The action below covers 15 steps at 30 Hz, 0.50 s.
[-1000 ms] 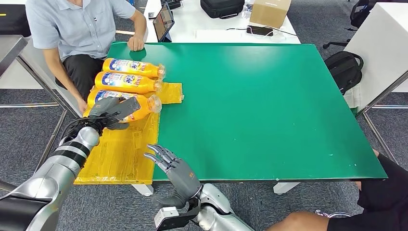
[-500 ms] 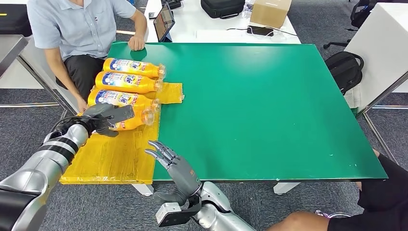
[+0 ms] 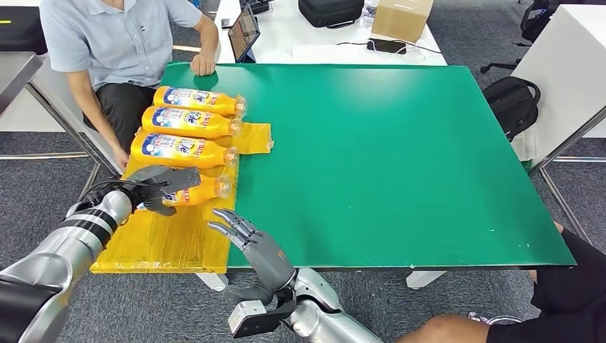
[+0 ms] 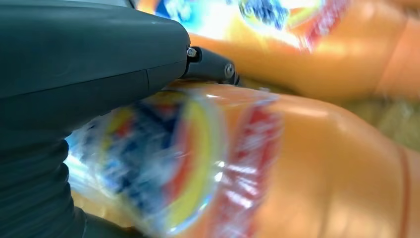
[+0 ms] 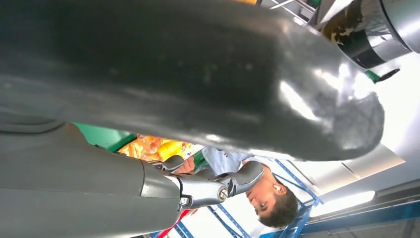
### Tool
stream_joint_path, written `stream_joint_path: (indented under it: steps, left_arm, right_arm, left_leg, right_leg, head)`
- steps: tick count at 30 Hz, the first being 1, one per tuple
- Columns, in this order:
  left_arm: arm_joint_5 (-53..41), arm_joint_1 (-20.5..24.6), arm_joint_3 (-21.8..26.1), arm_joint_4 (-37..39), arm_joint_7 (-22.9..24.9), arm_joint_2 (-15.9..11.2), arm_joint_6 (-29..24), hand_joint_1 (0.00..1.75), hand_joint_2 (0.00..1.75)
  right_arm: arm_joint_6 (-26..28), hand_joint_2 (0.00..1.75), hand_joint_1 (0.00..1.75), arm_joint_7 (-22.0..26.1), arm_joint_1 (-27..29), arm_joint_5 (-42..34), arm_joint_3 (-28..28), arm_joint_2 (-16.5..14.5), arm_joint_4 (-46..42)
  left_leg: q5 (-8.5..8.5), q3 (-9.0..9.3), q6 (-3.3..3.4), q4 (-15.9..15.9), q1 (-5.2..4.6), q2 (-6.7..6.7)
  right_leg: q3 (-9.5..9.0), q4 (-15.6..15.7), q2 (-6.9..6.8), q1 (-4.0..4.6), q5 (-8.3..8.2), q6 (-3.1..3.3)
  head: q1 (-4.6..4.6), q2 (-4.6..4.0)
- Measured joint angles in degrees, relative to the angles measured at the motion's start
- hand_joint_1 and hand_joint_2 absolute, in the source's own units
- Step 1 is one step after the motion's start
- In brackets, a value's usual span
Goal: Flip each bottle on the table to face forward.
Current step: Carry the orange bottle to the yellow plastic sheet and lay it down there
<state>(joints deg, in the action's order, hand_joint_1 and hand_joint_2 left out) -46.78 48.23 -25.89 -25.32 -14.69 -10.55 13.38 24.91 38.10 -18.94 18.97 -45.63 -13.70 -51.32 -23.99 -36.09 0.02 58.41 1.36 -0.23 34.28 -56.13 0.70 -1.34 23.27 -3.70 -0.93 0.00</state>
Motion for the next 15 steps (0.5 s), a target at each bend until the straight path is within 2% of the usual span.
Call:
stream_joint_path:
  steps: [10,15]
  left_arm:
    - [8.7,-1.1,0.7,0.1,-4.3,0.3,5.8,0.00,1.75]
    - [15.6,-3.0,2.5,-1.5,-8.8,0.3,9.1,0.00,1.75]
  right_arm:
    - [-0.2,0.00,0.00,0.0,-0.7,-1.5,-1.8,0.2,0.0]
    - [-0.2,0.00,0.00,0.0,-1.1,-3.0,-3.3,0.4,0.0]
  left_leg:
    - [0.00,0.04,0.00,0.0,-0.01,-0.05]
    - [0.00,0.08,0.00,0.0,-0.01,-0.05]
  right_leg:
    - [-0.09,0.0,-0.04,-0.01,0.00,0.00]
    - [-0.15,0.0,-0.04,-0.01,0.01,0.00]
  head:
    - [0.00,0.00]
    - [0.01,0.00]
